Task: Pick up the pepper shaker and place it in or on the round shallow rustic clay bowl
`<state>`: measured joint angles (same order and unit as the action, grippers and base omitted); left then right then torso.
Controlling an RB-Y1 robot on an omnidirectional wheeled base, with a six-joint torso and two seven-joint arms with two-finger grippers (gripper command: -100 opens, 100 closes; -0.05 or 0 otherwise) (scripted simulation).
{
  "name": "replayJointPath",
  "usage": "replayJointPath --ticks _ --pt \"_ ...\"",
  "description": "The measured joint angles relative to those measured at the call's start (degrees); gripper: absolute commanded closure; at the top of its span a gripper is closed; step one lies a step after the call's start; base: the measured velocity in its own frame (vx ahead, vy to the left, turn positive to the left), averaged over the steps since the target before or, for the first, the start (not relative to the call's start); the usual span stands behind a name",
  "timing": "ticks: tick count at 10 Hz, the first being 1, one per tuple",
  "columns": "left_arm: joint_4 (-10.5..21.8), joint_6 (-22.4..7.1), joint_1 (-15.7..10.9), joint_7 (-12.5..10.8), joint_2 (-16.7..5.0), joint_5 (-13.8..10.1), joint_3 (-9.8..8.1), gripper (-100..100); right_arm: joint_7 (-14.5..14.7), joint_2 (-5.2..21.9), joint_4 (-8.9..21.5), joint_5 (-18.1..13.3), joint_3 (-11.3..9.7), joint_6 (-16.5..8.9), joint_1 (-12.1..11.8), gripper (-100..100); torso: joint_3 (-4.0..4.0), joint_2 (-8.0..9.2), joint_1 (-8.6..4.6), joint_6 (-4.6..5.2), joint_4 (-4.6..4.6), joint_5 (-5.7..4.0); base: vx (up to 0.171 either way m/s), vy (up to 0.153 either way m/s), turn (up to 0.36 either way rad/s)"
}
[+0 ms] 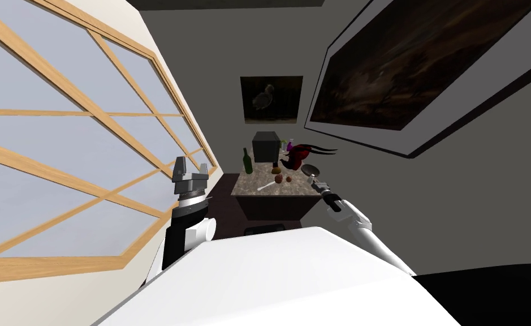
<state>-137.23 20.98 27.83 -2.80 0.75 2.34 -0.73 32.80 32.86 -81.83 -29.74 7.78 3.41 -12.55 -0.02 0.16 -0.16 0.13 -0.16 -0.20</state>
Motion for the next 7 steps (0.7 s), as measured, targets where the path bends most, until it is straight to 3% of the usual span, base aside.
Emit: replayJointPath --ticks 6,7 --pt "0.01 0.0 -0.01 0.0 0.0 0.0 0.01 0 3.44 2.08 3.03 -3.38 1.6 0.36 -0.91 -100 0.27 0.43 0.14 -0.01 0.12 0.04 -0.19 0.062 -0.122" --pt "0.01 0.0 -0.01 0.0 0.0 0.0 0.01 0 4.34 2.03 4.02 -4.08 2.03 0.7 -0.88 -100 0.27 0.42 0.13 -0.01 0.12 0.04 -0.07 0.038 -0.033"
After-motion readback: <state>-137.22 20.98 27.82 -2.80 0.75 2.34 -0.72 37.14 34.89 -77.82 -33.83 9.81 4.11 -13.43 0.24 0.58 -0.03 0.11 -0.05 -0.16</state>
